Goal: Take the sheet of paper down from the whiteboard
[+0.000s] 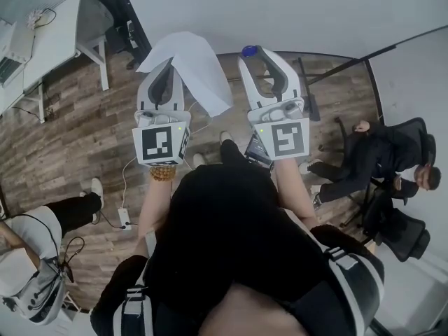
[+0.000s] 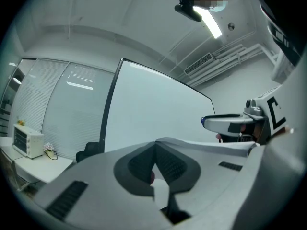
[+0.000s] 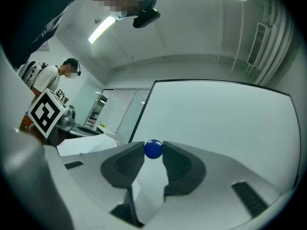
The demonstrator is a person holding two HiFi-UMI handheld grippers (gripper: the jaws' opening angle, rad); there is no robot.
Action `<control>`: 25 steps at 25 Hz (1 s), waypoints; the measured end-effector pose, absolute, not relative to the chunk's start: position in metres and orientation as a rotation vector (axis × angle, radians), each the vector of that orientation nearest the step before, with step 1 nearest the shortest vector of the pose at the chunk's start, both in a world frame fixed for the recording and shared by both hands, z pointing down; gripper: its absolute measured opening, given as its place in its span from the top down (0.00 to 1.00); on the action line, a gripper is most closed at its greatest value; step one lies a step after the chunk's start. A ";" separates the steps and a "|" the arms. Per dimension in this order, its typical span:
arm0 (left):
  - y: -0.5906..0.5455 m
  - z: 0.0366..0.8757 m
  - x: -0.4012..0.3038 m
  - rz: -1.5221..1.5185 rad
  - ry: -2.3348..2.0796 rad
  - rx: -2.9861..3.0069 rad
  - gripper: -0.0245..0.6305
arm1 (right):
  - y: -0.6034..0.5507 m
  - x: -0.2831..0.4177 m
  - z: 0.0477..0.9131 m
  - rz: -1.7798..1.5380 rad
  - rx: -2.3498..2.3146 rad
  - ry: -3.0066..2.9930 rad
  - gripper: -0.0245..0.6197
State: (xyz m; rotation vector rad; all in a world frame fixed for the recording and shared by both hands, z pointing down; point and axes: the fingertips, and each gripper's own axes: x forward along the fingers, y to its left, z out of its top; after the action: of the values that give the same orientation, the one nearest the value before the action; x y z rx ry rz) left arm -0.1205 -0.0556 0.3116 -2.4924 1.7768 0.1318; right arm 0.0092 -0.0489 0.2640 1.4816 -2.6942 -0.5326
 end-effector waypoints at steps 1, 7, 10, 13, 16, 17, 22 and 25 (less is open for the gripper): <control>-0.058 0.311 -0.118 0.126 1.773 -2.493 0.95 | -0.051 0.012 0.265 -0.535 1.477 -2.690 0.78; -0.061 0.308 -0.114 0.126 1.725 -2.489 0.95 | -0.054 0.014 0.264 -0.596 1.451 -2.665 0.78; -0.063 0.307 -0.110 0.133 1.701 -2.494 0.95 | -0.054 0.015 0.264 -0.599 1.457 -2.664 0.78; -0.066 0.304 -0.098 0.135 1.661 -2.506 0.95 | -0.057 0.024 0.263 -0.597 1.467 -2.655 0.78; -0.069 0.301 -0.084 0.129 1.600 -2.517 0.95 | -0.061 0.033 0.262 -0.602 1.483 -2.649 0.78; -0.070 0.301 -0.080 0.125 1.578 -2.525 0.95 | -0.062 0.035 0.262 -0.604 1.488 -2.648 0.78; -0.077 0.302 -0.047 0.098 1.482 -2.570 0.95 | -0.068 0.060 0.262 -0.590 1.531 -2.641 0.78; -0.079 0.300 -0.022 0.077 1.408 -2.603 0.95 | -0.070 0.075 0.261 -0.574 1.561 -2.646 0.78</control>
State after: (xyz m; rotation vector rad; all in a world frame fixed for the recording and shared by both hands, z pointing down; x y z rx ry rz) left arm -0.0222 -0.0792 0.2997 -2.6029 1.4077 0.0767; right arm 0.0748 -0.0696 0.2609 1.5609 -2.6460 -0.5744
